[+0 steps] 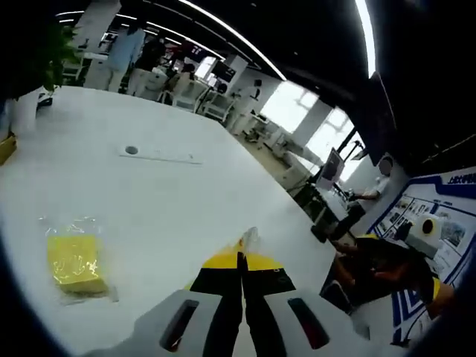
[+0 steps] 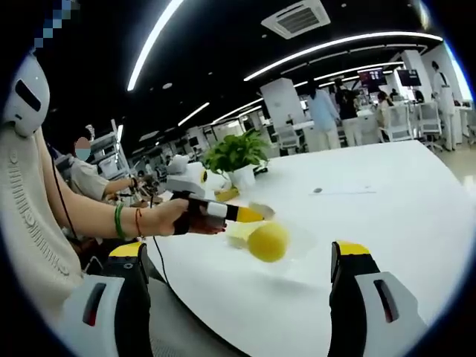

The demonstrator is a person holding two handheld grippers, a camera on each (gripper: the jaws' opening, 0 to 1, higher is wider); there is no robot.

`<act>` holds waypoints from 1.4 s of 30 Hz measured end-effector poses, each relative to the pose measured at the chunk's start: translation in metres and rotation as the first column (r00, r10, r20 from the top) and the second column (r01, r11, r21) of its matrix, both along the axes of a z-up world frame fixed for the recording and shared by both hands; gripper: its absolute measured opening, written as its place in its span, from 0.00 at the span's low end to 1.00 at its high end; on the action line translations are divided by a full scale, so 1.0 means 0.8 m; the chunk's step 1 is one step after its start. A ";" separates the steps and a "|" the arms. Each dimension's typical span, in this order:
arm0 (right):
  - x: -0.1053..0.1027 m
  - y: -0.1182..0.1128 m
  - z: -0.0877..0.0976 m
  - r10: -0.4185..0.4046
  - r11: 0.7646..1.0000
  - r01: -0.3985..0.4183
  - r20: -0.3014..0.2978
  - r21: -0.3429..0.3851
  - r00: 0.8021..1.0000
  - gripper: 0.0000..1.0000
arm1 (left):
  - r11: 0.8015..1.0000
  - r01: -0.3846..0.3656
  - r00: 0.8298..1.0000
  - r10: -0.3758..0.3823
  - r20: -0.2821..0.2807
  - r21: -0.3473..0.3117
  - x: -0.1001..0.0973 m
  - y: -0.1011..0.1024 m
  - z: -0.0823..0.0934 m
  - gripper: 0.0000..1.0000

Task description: Compare the silicone blocks by pressing each to a similar depth, holding the contact briefly, and releasing to observe deformation and rebound differences across the visible hardness samples.

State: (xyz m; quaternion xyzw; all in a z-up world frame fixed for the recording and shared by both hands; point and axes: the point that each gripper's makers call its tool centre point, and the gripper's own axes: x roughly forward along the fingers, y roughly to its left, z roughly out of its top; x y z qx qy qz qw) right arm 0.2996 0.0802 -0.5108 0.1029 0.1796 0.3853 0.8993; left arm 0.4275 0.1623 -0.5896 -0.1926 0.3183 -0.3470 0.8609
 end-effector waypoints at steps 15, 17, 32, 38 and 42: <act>0.023 -0.013 -0.009 -0.026 1.000 0.027 -0.068 0.011 0.997 0.92 | 0.990 -0.138 0.985 0.135 -0.109 -0.021 0.065 0.033 -0.051 0.00; 0.027 -0.012 -0.009 -0.022 1.000 0.023 -0.068 0.006 0.997 0.92 | 0.989 -0.146 0.983 0.145 -0.111 -0.003 0.073 0.035 -0.058 0.00; 0.047 -0.023 -0.010 -0.036 0.999 0.033 -0.075 -0.031 0.997 0.92 | 0.957 -0.287 0.937 0.274 -0.218 -0.033 0.114 0.037 -0.114 0.00; 0.051 -0.026 -0.017 -0.042 0.998 0.039 -0.087 -0.042 0.995 0.92 | 0.925 -0.376 0.899 0.353 -0.260 -0.045 0.123 0.050 -0.131 0.00; 0.052 -0.026 -0.018 -0.045 0.998 0.042 -0.090 -0.042 0.995 0.91 | 0.910 -0.413 0.881 0.386 -0.274 -0.044 0.125 0.061 -0.139 0.00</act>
